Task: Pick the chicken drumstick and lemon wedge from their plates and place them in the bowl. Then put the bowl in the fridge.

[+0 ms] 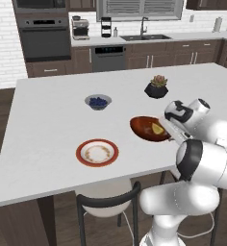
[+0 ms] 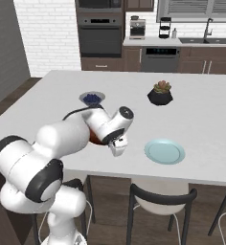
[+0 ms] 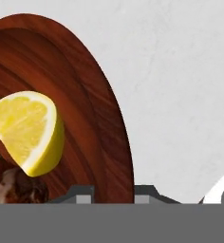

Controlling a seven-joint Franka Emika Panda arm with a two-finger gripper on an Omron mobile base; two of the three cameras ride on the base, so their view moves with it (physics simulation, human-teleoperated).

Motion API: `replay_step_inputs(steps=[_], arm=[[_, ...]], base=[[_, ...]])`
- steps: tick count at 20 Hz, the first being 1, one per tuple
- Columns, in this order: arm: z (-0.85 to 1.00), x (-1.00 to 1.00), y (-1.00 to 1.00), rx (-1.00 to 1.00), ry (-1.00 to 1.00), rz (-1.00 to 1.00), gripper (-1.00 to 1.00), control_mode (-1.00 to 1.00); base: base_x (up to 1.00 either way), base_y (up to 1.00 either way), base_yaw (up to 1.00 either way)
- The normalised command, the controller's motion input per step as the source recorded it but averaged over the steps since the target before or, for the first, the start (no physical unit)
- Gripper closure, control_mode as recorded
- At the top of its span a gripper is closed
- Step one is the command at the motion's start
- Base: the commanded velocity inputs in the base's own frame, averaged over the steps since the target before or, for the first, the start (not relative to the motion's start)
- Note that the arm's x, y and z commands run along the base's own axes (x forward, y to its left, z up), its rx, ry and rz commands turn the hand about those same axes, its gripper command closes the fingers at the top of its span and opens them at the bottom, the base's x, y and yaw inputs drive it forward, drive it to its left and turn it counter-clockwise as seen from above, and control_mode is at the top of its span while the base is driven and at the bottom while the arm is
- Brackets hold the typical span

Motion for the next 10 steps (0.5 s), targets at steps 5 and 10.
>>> replay_step_inputs(steps=[5, 10], arm=[[0.86, -0.04, 0.05, 0.17, 0.10, -0.38, 1.00, -1.00], [0.65, -0.17, 0.41, -0.17, 0.09, -0.32, 1.00, -1.00]], base=[[0.00, 0.00, 0.00], [0.00, 0.00, 0.00]])
